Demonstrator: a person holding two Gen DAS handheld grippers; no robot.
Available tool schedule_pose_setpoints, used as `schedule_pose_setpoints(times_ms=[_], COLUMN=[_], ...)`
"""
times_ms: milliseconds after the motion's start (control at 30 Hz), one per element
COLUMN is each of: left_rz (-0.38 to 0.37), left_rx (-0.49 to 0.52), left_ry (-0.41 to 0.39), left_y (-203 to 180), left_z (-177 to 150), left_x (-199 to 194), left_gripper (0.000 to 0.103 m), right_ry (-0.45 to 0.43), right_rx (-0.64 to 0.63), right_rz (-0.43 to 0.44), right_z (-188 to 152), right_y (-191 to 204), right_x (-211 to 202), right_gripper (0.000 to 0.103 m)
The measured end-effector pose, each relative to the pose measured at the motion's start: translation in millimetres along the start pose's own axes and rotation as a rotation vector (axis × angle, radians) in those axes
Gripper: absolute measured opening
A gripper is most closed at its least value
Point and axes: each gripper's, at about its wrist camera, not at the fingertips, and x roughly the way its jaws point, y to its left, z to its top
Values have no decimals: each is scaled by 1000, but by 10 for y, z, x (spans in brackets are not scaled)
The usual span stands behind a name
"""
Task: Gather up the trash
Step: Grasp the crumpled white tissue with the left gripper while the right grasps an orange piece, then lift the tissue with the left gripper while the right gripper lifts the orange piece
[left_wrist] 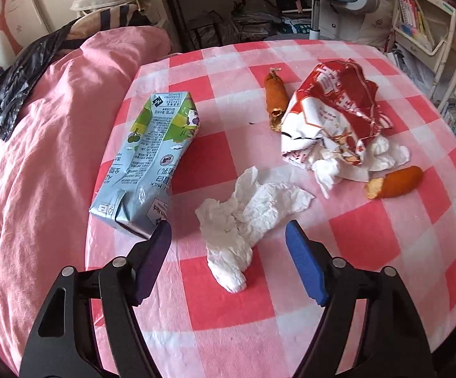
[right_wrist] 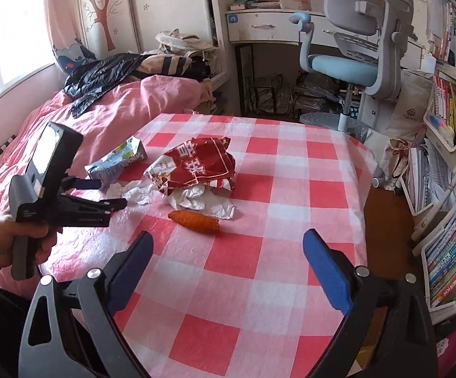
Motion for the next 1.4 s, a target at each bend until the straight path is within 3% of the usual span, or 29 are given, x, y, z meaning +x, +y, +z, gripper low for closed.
schedule_pose_setpoints(times_ms=[67, 100, 167, 200, 367, 500, 733, 900, 1033, 1200, 1400], left_rz=[-36, -77, -147, -160, -233, -225, -196, -201, -198, -191, -199], left_rx=[-40, -63, -83, -82, -55, -66, -184, -171, -151, -135, -130], left_ry=[-5, -1, 7, 6, -74, -157, -153, -169, -171, -166, -181], left_y=[59, 92, 123, 125, 158, 279, 596, 558, 494, 424, 416], left_z=[27, 42, 64, 71, 145, 186, 233, 228, 221, 207, 210], left_x=[82, 97, 74, 51, -403, -728, -713, -758, -775, -773, -825], left_gripper=[56, 34, 16, 14, 13, 13, 13, 13, 13, 13, 13], right_ry=[15, 25, 57, 72, 120, 183, 272, 290, 276, 252, 259], right_rx=[-54, -85, -151, -176, -288, -283, -291, -307, -287, -251, -301], right_rz=[3, 3, 5, 10, 19, 17, 53, 74, 98, 193, 256], right_z=[13, 25, 50, 58, 113, 148, 79, 27, 35, 68, -14], right_y=[79, 125, 215, 252, 434, 425, 478, 558, 582, 631, 823], right_x=[100, 175, 376, 465, 851, 1098, 1105, 1045, 964, 799, 704], right_gripper=[92, 92, 92, 92, 85, 67, 34, 21, 20, 19, 19])
